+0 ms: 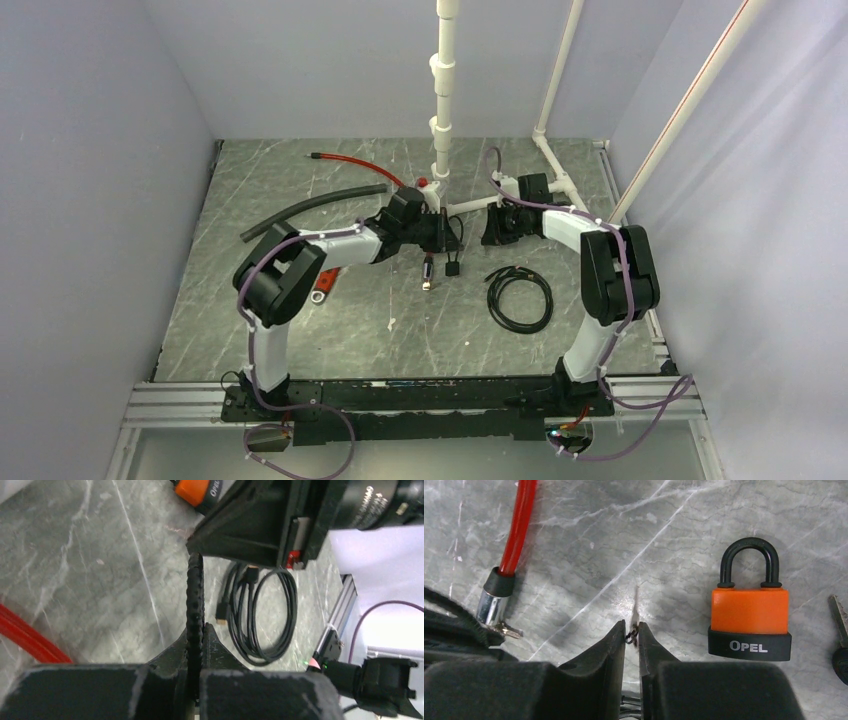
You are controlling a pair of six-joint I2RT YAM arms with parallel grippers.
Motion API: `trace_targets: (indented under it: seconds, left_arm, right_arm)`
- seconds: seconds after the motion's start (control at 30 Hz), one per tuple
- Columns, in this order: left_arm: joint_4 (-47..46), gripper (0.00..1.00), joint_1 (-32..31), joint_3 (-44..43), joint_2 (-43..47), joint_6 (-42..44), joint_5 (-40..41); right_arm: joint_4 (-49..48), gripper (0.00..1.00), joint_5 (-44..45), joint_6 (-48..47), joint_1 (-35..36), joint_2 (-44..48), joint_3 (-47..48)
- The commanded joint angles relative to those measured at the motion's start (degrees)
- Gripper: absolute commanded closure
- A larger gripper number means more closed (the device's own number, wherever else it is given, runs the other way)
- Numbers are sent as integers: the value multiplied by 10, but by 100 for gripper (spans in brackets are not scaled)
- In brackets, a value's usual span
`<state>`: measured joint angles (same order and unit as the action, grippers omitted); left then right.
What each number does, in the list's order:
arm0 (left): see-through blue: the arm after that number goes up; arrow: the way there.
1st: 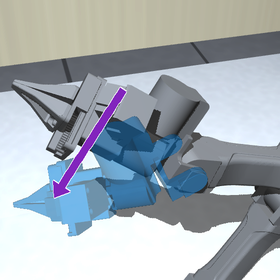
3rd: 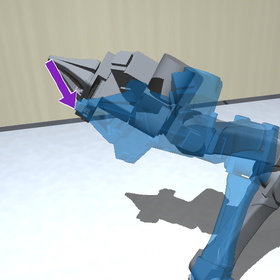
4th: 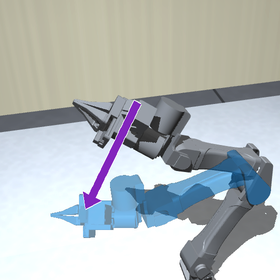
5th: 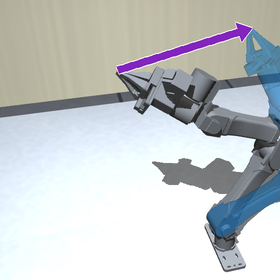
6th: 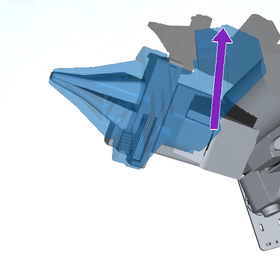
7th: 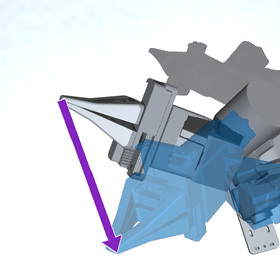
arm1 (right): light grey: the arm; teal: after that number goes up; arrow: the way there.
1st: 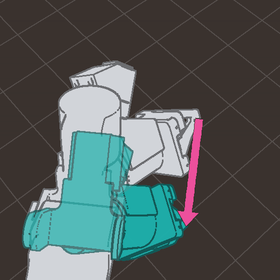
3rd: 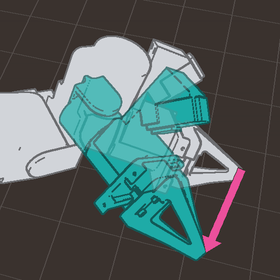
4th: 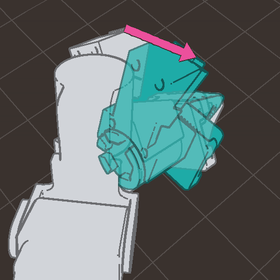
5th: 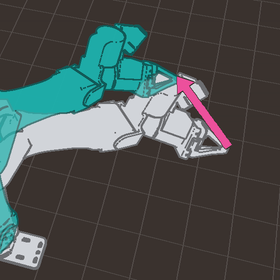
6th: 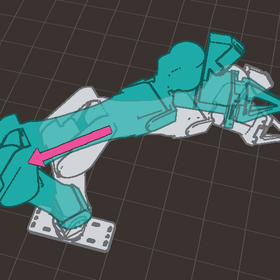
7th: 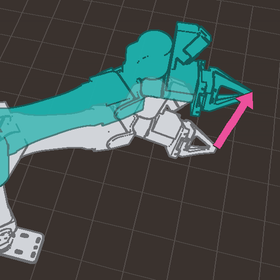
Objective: Lock with the key
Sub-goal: Place the key at the center of the board, then place the lock at the center of the board.
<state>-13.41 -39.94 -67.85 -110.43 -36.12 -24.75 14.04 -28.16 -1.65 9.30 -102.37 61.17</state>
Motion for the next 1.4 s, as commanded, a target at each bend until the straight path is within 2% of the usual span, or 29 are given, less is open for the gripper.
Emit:
trace_targets:
  seconds: [0.0,0.2,0.3,0.47,0.53,0.73,0.83,0.93,1.0,1.23,1.37]
  left_arm:
    - [-55,100,-9,-45,-33,-26,46]
    - [-65,100,-15,-71,-75,-37,66]
    - [-68,96,-17,-79,-89,-37,69]
    - [-59,89,-17,-92,-108,-36,77]
    - [-51,80,-17,-99,-113,-40,82]
    - [-28,39,-16,-96,-92,-55,88]
    - [-9,26,-15,-84,-65,-50,97]
    - [11,7,-10,-78,-44,-38,90]
    - [42,2,-8,-80,-28,-23,91]
    - [115,1,-3,-58,66,61,69]
    - [133,1,24,-26,123,75,35]
  right_arm:
    - [-16,81,19,-13,-1,-4,24]
    - [-18,64,20,-14,-1,6,21]
    - [-13,55,17,-12,-1,22,22]
    - [-5,47,10,-4,-1,58,21]
    - [-3,44,8,-1,-1,73,20]
    - [4,39,-9,11,-1,104,21]
    - [8,37,-13,16,-1,116,25]
    - [9,34,-18,16,-1,129,22]
    - [8,32,-15,33,-1,139,18]
    - [9,28,-22,41,-1,173,2]
    - [13,28,-31,48,-1,188,-9]
